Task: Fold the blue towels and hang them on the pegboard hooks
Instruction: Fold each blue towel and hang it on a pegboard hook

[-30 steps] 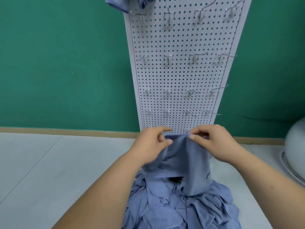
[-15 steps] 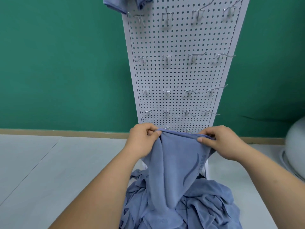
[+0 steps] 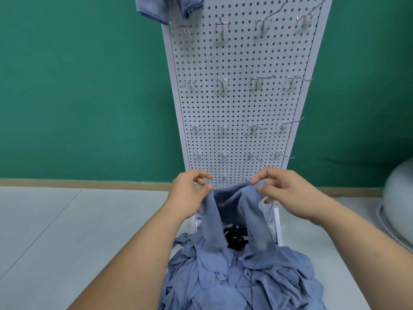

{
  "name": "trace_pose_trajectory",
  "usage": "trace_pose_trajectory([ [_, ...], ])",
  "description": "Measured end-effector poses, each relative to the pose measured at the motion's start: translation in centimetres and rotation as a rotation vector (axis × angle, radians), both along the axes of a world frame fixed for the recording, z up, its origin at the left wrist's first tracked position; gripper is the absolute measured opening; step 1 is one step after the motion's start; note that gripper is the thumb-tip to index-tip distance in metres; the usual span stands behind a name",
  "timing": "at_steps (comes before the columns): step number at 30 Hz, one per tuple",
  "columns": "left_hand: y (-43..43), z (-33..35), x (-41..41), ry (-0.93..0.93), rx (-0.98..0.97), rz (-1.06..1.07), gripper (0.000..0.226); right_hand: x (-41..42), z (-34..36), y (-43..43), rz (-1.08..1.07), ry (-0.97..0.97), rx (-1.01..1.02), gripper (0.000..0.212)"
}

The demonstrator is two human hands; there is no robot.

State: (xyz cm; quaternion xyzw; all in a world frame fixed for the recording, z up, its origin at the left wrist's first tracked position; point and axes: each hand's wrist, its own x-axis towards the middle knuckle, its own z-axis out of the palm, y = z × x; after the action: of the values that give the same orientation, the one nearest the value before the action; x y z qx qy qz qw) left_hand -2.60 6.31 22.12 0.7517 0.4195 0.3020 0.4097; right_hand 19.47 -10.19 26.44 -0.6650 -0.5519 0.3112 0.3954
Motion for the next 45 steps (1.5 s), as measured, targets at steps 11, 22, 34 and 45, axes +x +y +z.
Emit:
trace_pose_trajectory([
  [11, -3.7, 1.6, 1.6, -0.290, -0.241, -0.200, 0.024, -1.9, -1.4, 1.2, -0.063, -0.227, 0.198, 0.006],
  [22, -5.1, 2.2, 2.0, -0.381, -0.337, -0.343, 0.029, -2.8, -1.8, 1.4, -0.227, -0.270, 0.240, 0.025],
  [34, -4.0, 1.6, 1.6, -0.236, -0.153, -0.302, 0.015, -0.8, -2.2, 0.9, 0.056, -0.059, 0.024, 0.008],
  [45, -3.6, 0.5, 2.2, 0.016, 0.120, -0.239, 0.005, -1.1, -3.0, 1.4, -0.050, -0.247, 0.099, 0.009],
])
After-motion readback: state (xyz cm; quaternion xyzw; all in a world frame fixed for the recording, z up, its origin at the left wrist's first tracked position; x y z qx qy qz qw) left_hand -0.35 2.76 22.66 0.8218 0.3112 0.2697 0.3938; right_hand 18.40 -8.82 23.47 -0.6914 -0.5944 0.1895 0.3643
